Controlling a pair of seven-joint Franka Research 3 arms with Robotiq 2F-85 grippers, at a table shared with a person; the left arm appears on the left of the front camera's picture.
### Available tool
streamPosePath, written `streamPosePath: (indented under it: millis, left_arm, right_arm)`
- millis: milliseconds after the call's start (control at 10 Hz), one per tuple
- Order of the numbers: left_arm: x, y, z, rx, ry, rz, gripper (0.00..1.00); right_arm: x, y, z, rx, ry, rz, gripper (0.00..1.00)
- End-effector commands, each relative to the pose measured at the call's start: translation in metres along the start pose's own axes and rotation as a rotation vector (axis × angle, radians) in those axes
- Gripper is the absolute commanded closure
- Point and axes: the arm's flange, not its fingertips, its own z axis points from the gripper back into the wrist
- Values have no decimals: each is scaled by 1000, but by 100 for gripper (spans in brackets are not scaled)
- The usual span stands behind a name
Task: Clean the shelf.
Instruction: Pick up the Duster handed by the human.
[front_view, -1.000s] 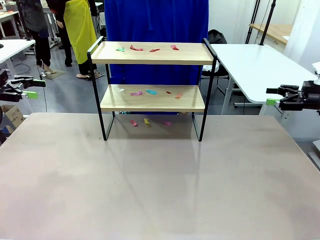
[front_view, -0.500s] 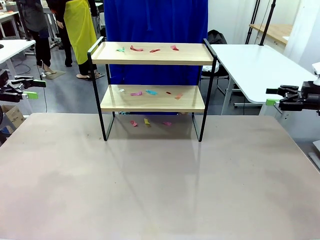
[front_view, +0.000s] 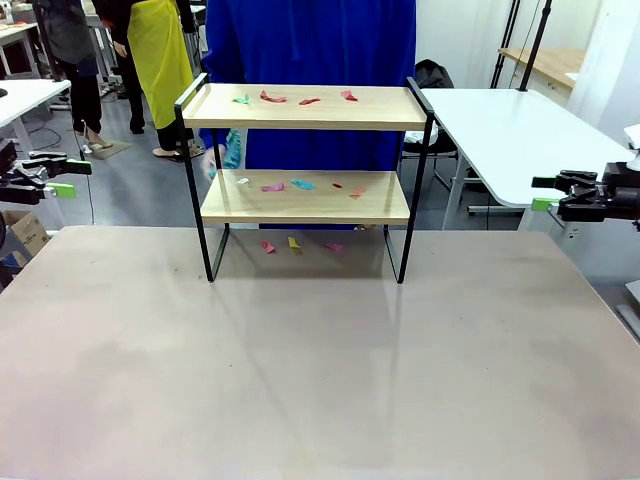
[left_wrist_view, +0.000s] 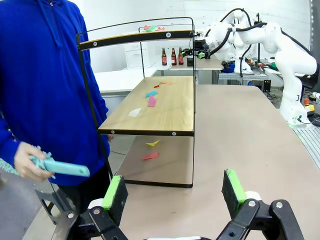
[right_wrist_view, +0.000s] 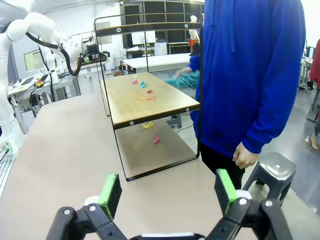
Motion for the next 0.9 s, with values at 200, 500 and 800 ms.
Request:
streamPosePath:
  millis: [200, 500, 800]
  left_arm:
    - [0, 0, -2, -2, 9, 0, 0]
    - [0, 0, -2, -2, 9, 0, 0]
    - [0, 0, -2, -2, 9, 0, 0]
  right_arm:
    - [3, 1, -1, -5, 19, -14, 0]
    - [3, 1, -1, -5, 19, -14, 0]
    - [3, 1, -1, -5, 19, -14, 0]
